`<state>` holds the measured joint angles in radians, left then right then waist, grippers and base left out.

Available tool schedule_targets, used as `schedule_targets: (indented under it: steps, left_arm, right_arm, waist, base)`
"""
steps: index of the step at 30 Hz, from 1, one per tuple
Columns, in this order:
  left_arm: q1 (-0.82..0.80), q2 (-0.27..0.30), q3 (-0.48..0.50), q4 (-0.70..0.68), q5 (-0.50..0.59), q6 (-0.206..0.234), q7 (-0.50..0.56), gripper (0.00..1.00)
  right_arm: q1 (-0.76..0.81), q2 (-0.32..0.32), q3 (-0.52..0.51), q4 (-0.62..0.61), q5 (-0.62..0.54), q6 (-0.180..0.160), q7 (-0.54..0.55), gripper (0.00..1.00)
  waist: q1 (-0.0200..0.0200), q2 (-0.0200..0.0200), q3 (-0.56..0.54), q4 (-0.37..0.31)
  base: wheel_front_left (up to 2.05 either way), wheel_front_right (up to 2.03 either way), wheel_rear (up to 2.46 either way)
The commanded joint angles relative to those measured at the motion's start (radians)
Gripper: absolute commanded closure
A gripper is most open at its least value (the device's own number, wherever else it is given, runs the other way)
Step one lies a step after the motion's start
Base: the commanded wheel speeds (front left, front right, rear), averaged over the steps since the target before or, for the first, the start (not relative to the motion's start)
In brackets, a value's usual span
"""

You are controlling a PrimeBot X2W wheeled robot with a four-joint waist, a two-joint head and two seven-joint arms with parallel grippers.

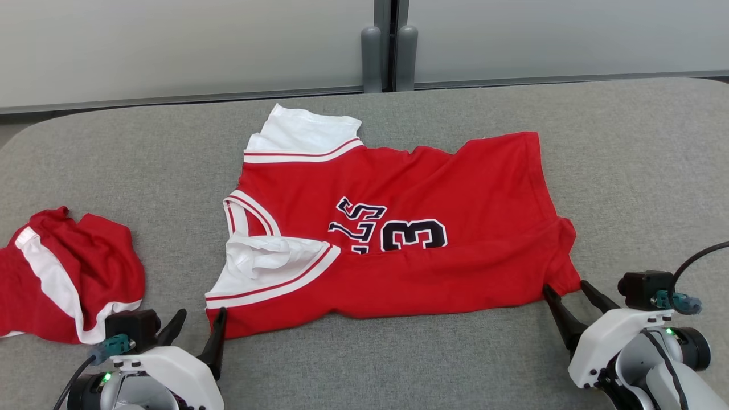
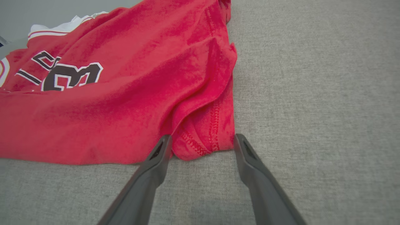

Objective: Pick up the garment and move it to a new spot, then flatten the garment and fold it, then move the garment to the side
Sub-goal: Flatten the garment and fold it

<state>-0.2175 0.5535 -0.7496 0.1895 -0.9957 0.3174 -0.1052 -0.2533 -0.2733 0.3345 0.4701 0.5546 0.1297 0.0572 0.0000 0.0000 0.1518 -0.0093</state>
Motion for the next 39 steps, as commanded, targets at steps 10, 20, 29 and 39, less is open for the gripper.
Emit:
schedule_targets:
  steps: [10, 20, 29, 39]
  left_arm:
    - [-0.064, -0.028, -0.047, 0.096, -0.032, -0.063, 0.105, 0.00]
    - [-0.058, -0.008, -0.069, 0.057, -0.059, -0.061, 0.197, 1.00]
    - [-0.039, 0.056, -0.074, -0.037, -0.060, -0.040, 0.249, 1.00]
    - [0.044, 0.213, -0.093, -0.262, -0.087, 0.038, 0.384, 1.00]
  right_arm:
    - [-0.083, -0.003, 0.027, 0.099, -0.003, 0.002, -0.041, 0.00]
    - [-0.105, -0.002, 0.079, 0.149, 0.054, 0.002, -0.018, 1.00]
    - [-0.096, -0.033, 0.086, 0.151, 0.086, 0.002, 0.016, 1.00]
    - [0.014, -0.102, 0.060, 0.021, 0.130, 0.001, 0.194, 1.00]
  waist:
    - [0.0000, 0.0000, 0.031, 0.002]
    - [0.0000, 0.0000, 0.018, 0.007]
    - [0.0000, 0.0000, -0.030, 0.003]
    - [0.0000, 0.0000, -0.087, -0.005]
  base:
    - [0.00, 0.00, 0.00]
    - [0.00, 0.00, 0.00]
    - [0.00, 0.00, 0.00]
    - [0.00, 0.00, 0.00]
